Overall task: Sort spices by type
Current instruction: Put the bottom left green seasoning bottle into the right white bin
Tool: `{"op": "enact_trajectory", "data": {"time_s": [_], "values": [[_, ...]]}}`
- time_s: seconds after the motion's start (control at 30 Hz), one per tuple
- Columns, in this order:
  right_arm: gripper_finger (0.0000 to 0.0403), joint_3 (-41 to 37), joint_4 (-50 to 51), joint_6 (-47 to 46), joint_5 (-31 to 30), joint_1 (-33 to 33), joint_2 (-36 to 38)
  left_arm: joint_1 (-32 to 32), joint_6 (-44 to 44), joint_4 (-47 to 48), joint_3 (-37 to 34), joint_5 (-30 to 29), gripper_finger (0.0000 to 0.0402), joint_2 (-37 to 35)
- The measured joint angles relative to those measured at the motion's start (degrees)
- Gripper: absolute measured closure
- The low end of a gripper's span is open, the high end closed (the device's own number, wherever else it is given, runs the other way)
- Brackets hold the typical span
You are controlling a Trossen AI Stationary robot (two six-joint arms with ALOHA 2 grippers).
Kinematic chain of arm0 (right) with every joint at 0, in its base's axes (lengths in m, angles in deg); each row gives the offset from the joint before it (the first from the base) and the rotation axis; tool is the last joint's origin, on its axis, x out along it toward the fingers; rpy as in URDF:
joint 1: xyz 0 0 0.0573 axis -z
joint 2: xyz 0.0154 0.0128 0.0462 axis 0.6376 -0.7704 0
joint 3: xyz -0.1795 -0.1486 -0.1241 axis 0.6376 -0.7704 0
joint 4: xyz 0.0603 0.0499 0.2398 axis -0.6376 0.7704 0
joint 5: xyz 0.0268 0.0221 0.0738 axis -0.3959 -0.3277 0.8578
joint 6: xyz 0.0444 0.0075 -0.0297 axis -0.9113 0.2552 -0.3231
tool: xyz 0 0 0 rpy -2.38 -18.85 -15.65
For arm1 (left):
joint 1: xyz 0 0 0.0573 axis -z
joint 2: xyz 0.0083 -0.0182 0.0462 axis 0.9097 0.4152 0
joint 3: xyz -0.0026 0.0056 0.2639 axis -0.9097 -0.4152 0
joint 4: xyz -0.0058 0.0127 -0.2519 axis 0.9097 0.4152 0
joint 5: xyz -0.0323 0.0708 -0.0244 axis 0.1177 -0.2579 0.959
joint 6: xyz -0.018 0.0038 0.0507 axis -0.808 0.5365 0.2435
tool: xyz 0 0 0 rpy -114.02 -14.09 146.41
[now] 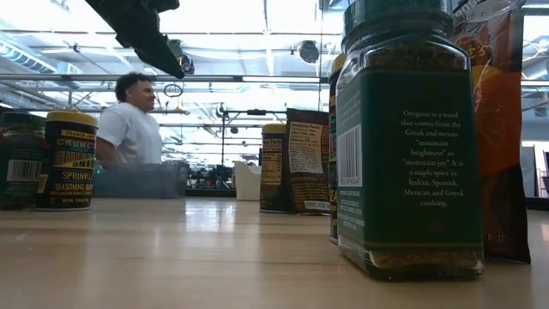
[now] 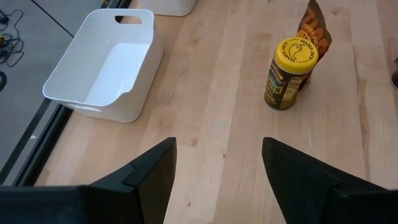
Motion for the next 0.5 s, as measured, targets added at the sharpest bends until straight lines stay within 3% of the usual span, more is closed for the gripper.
{"op": "enact_trajectory", "data": {"time_s": [0.3,0.5], "values": [[0.0117,8.15,3.47,0.82,3.58,-1.23,0.01,0.00,0.03,0.02,0.01,-0.01,0.0159,0.00],[0.0117,16.09,4.18,1.99,8.41,-6.21,0.04,0.00,0.05,0.02,0.00,-0.01,0.0159,0.00]]}}
